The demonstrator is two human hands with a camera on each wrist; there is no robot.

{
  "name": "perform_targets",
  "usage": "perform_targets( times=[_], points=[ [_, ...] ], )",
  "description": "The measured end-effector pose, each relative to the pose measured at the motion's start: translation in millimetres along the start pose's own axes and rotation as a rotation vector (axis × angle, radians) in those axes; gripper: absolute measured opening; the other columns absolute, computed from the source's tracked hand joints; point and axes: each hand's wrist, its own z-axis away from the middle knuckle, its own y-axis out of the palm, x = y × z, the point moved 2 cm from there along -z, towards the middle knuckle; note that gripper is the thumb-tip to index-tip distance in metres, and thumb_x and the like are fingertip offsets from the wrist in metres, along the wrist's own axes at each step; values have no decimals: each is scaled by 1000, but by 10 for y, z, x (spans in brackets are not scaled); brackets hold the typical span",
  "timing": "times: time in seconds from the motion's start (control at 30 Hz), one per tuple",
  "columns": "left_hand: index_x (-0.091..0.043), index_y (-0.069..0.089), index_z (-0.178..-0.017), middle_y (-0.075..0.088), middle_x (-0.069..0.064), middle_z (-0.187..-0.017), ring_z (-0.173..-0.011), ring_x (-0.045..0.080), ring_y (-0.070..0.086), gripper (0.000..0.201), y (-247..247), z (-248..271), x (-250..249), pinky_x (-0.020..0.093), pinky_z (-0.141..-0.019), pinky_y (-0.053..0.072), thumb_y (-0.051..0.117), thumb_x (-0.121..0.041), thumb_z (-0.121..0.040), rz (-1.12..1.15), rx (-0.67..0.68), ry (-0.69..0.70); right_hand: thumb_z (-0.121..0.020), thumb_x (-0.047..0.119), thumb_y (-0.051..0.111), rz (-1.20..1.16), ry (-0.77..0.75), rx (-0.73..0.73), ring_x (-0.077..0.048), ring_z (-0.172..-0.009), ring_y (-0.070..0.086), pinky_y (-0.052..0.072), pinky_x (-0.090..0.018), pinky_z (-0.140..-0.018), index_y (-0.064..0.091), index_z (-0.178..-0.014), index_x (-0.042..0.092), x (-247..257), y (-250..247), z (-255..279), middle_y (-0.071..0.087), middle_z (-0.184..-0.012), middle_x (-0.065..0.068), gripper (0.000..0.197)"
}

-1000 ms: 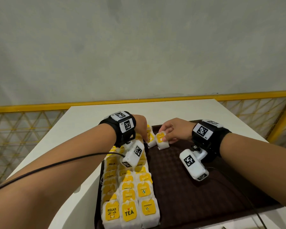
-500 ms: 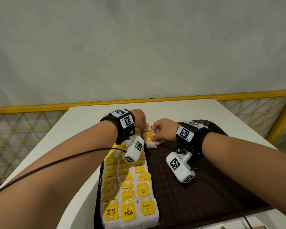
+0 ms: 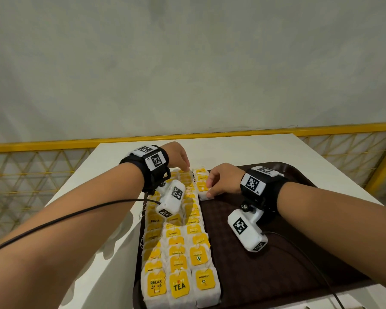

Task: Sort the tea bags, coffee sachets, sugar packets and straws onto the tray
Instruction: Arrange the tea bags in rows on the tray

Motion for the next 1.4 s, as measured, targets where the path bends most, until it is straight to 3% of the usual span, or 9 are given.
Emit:
perform_targets(
  times=[0.13,0.3,0.53,0.77,0.9,1.03,1.13,1.27,1.4],
  points=[
    [-10,73,-101,70,5,-107,-88,11,55,22,29,-3,30,24,-78,41,71,-21,-83,2,-7,-1,-75,8,79,-166,31,-22,-12,-60,59,53,-19,-65,67,-71,10,27,-45,-9,65,-70,-6,12],
    [-9,74,-96,69,3,-102,-87,12,55,26,42,-21,21,26,-76,41,73,-30,-81,26,-16,-15,-79,-5,69,-298,95,-94,-26,-82,67,56,-38,-86,70,-75,6,-33,-66,-4,69,-86,-17,12],
    [-12,74,-95,68,0,-94,-90,17,59,42,181,-12,-143,31,-79,46,73,-49,-76,-120,106,9,-80,-16,60,-406,158,-125,-24,-76,64,59,-27,-72,69,-76,3,-28,-75,-27,65,-78,-15,21],
    [-11,64,-92,54,2,-89,-79,17,47,34,207,0,-260,20,-56,32,68,-44,-83,-279,170,-33,-81,-24,51,-457,171,-76,-17,-73,61,56,-20,-64,66,-104,-11,-7,-34,-31,63,-79,-13,30],
    [-6,70,-105,64,4,-97,-86,18,55,45,230,-1,-271,24,-67,40,72,-43,-79,-261,168,-33,-80,-23,55,-478,157,-83,-17,-73,63,58,-19,-62,66,-101,-9,-48,-41,-12,64,-79,-12,27],
    [-7,70,-109,68,7,-114,-107,21,60,40,231,-17,-313,29,-84,46,71,-37,-82,-225,147,-2,-81,-20,56,-503,197,-131,-23,-78,64,59,-30,-76,68,-87,-2,-59,-46,-70,65,-85,-16,23],
    [-8,71,-108,68,6,-112,-97,18,59,37,237,-37,-347,27,-78,42,70,-35,-83,-216,118,11,-85,-16,55,-464,216,-195,-27,-91,62,52,-39,-94,67,-104,-8,-86,-42,-148,66,-98,-18,25],
    [-12,72,-104,69,3,-108,-88,17,57,36,289,-57,-336,27,-74,42,73,-38,-79,-238,123,-19,-87,-9,52,-451,182,-144,-22,-86,57,51,-42,-94,63,-114,-5,-91,67,-173,62,-92,-14,30],
    [-11,72,-102,68,2,-109,-88,13,54,28,220,-73,-245,25,-73,41,72,-30,-81,-148,78,-4,-85,-6,55,-432,178,-161,-30,-93,64,52,-45,-94,64,-112,-3,-52,77,-175,65,-114,-24,29]
  ],
)
